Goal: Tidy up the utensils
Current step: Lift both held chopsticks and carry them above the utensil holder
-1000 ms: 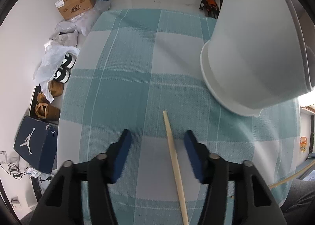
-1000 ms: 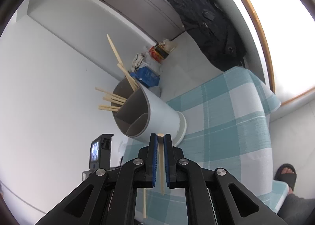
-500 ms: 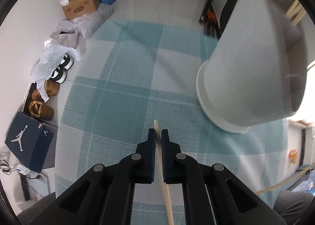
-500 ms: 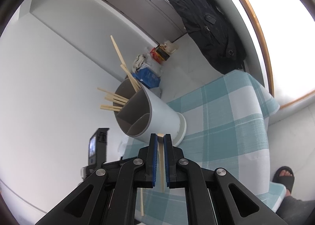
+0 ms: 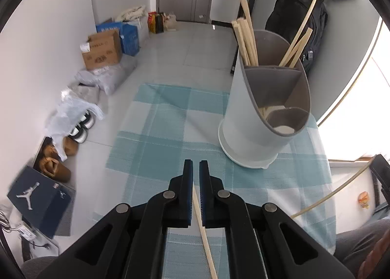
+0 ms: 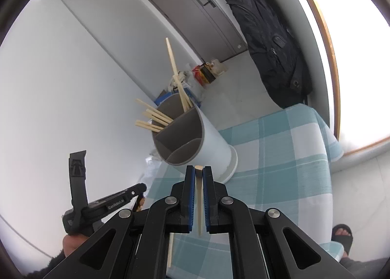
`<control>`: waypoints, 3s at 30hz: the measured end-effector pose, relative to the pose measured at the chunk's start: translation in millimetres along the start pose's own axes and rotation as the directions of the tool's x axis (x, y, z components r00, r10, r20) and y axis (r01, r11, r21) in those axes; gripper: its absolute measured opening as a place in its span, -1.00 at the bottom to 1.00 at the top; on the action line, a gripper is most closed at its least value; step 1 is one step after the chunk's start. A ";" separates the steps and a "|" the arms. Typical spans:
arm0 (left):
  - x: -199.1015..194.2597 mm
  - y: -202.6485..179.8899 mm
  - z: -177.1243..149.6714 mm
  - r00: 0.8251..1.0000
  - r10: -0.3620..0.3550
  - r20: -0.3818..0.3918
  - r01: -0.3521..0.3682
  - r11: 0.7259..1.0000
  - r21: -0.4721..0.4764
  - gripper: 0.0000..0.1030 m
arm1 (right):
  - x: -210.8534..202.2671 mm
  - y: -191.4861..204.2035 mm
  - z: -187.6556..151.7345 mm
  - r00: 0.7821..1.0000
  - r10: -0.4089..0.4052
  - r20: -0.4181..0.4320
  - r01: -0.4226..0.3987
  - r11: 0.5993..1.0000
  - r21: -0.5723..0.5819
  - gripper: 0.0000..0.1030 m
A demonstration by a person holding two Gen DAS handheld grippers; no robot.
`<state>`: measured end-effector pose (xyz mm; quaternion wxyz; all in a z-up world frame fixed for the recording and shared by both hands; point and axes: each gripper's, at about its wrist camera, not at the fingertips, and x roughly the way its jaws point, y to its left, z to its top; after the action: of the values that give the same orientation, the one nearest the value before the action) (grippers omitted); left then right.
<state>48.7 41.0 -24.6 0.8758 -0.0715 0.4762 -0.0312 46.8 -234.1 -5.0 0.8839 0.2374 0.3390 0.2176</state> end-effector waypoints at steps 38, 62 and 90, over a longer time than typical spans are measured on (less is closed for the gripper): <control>29.1 11.1 0.0 0.995 -0.019 -0.097 0.017 1.000 -0.022 -0.97 | 3.3 -1.1 5.3 1.000 0.026 -0.009 -0.025 0.999 0.027 -0.89; -56.0 -15.9 7.0 0.969 -0.146 0.201 0.122 0.984 0.126 -0.98 | -3.3 60.3 14.5 0.999 -0.005 0.039 0.011 0.986 -0.169 -0.89; -125.4 -50.5 121.2 0.936 -0.176 0.305 0.142 0.981 0.130 -0.98 | -13.4 132.2 188.5 0.986 -0.018 0.165 0.073 0.942 -0.329 -0.89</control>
<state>82.7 18.0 152.2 0.9378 -0.0671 0.3205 -0.1154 140.6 -188.0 200.6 0.9405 0.0931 0.2307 0.2317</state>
